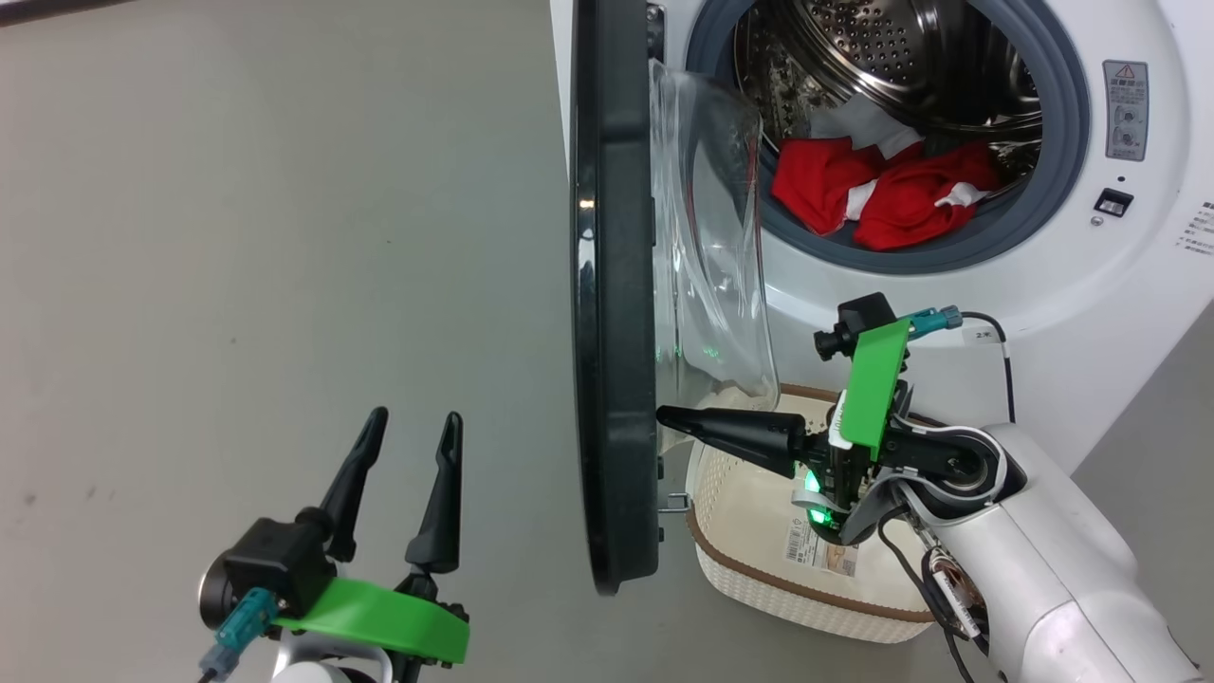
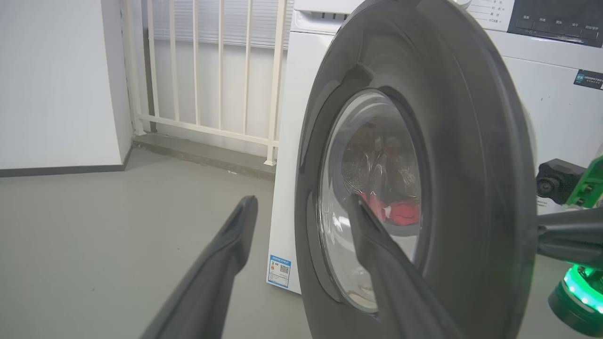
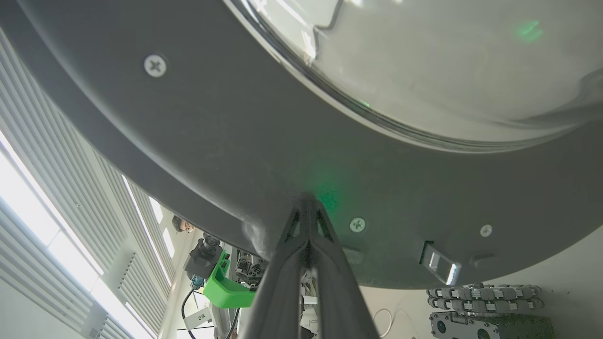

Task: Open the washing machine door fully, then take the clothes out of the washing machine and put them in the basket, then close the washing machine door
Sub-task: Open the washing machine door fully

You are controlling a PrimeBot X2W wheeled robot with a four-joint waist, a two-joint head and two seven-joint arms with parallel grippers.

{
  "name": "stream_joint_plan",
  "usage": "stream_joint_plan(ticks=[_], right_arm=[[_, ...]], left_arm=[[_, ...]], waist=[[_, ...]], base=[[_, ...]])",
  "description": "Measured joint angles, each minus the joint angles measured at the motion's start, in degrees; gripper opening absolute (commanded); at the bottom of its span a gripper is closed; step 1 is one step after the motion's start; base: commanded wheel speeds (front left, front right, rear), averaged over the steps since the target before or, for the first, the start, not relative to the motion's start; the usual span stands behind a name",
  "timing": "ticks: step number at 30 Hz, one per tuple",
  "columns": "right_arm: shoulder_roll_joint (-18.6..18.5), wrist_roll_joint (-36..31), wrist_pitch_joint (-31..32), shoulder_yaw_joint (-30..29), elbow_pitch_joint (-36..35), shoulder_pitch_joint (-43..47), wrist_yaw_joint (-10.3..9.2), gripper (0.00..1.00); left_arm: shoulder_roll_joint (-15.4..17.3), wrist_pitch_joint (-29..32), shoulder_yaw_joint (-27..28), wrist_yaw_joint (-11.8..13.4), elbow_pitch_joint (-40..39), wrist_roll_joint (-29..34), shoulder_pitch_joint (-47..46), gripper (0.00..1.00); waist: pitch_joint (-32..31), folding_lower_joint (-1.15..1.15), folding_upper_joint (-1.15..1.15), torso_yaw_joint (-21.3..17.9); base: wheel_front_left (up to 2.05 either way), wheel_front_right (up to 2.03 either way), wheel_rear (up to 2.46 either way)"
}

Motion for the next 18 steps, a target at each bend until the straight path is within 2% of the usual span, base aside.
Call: stream_joint_plan(ticks=[18], right_arm=[[0.04, 2.00, -2.10, 3.55, 0.54, -1.53, 0.00, 0.00]], left_arm=[[0.00, 0.00, 0.56, 0.51, -0.96, -0.09, 1.06, 1.00]], waist=[[1.03, 0.00, 0.00, 0.35]], base=[[0.00, 0.00, 0.00]])
